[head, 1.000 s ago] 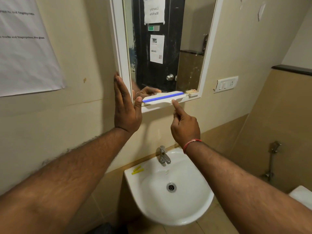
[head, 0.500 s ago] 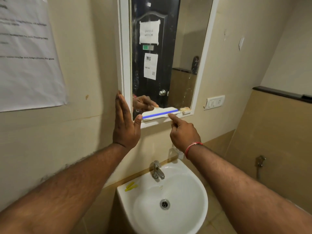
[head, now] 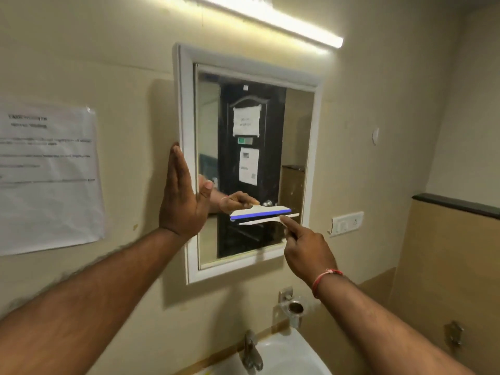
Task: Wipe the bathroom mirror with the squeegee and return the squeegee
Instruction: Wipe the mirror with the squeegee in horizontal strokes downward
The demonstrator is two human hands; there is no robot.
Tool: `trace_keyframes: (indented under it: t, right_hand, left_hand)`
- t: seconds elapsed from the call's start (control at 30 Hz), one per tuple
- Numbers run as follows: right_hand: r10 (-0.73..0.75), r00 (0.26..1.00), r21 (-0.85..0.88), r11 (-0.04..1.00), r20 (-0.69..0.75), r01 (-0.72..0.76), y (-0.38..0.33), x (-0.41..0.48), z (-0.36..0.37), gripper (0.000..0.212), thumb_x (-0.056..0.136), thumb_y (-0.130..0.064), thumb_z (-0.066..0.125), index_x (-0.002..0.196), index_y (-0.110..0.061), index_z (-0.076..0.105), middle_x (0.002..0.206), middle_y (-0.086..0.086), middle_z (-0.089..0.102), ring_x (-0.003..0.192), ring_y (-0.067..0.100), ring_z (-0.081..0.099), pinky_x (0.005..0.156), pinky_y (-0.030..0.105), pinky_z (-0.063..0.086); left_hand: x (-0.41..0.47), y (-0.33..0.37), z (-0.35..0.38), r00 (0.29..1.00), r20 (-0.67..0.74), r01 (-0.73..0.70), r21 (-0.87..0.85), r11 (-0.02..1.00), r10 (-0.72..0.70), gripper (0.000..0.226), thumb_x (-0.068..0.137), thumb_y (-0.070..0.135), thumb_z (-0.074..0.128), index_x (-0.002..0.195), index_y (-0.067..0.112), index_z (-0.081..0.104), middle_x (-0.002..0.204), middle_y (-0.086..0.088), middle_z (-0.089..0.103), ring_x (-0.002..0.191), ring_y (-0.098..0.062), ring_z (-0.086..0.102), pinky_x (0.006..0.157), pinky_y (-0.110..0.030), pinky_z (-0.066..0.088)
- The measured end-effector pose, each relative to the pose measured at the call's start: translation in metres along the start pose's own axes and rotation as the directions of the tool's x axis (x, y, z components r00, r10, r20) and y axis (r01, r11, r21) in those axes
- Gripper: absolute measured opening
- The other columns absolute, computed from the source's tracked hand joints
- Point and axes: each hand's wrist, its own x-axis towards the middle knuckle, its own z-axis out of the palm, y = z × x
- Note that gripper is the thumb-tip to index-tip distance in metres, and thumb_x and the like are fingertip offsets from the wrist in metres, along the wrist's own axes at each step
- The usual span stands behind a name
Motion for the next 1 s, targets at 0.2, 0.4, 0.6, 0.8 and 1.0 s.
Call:
trace_keyframes:
  t: [0.2,0.4,0.6,0.8,1.0]
  right_hand:
    - [-0.089,0.989,0.077,0.992,-0.12,0.098,-0.033,0.063,-0.066,0.044,0.111,-0.037,0.046,0.15,-0.054,0.054,0.09,-0.004,0.075,0.074,0.017,0.067,0.066,0.036,0.059]
    - [-0.197,0.949,0.131,0.963,-0.245,0.234,-0.072,0.117,-0.114,0.049,0.107,-0.04,0.043,0.152,-0.057,0.042,0.098,-0.006,0.078,0.075,0.019,0.07,0.073,0.045,0.065]
    - [-0.267,0.917,0.159,0.933,-0.298,0.323,-0.106,0.147,-0.132,0.043,0.113,-0.032,0.046,0.154,-0.045,0.052,0.094,-0.007,0.078,0.06,0.008,0.058,0.06,0.03,0.057]
    - [-0.252,0.894,0.16,0.931,-0.371,0.329,-0.117,0.168,-0.135,0.043,0.113,-0.033,0.049,0.154,-0.045,0.052,0.077,-0.014,0.072,0.057,0.014,0.063,0.062,0.038,0.064]
    - [-0.24,0.891,0.192,0.924,-0.386,0.332,-0.122,0.172,-0.13,0.043,0.114,-0.03,0.05,0.155,-0.041,0.053,0.08,-0.019,0.064,0.06,0.014,0.066,0.063,0.036,0.066]
  left_hand:
    - [0.097,0.031,-0.017,0.997,-0.07,-0.02,0.113,0.993,0.028,0.087,0.112,0.049,0.04,0.173,0.01,-0.008,0.182,-0.008,-0.012,0.169,-0.022,-0.006,0.137,-0.042,0.012]
    - [0.182,0.062,-0.033,0.995,-0.082,-0.036,0.271,0.962,0.06,0.083,0.115,0.053,0.035,0.173,0.021,-0.015,0.18,0.002,-0.023,0.168,-0.02,-0.016,0.136,-0.045,0.005]
    - [0.213,0.063,-0.035,0.985,-0.14,-0.047,0.355,0.934,0.103,0.061,0.111,0.048,0.044,0.154,0.005,0.043,0.162,-0.02,0.039,0.158,-0.039,0.03,0.125,-0.057,0.037]
    - [0.214,0.063,-0.035,0.978,-0.159,-0.066,0.389,0.919,0.137,0.057,0.109,0.046,0.049,0.148,0.005,0.049,0.153,-0.02,0.047,0.147,-0.04,0.041,0.12,-0.052,0.04]
    - [0.213,0.062,-0.033,0.978,-0.164,-0.054,0.392,0.919,0.127,0.067,0.109,0.06,0.038,0.148,0.007,0.049,0.153,-0.02,0.047,0.147,-0.04,0.042,0.119,-0.052,0.042]
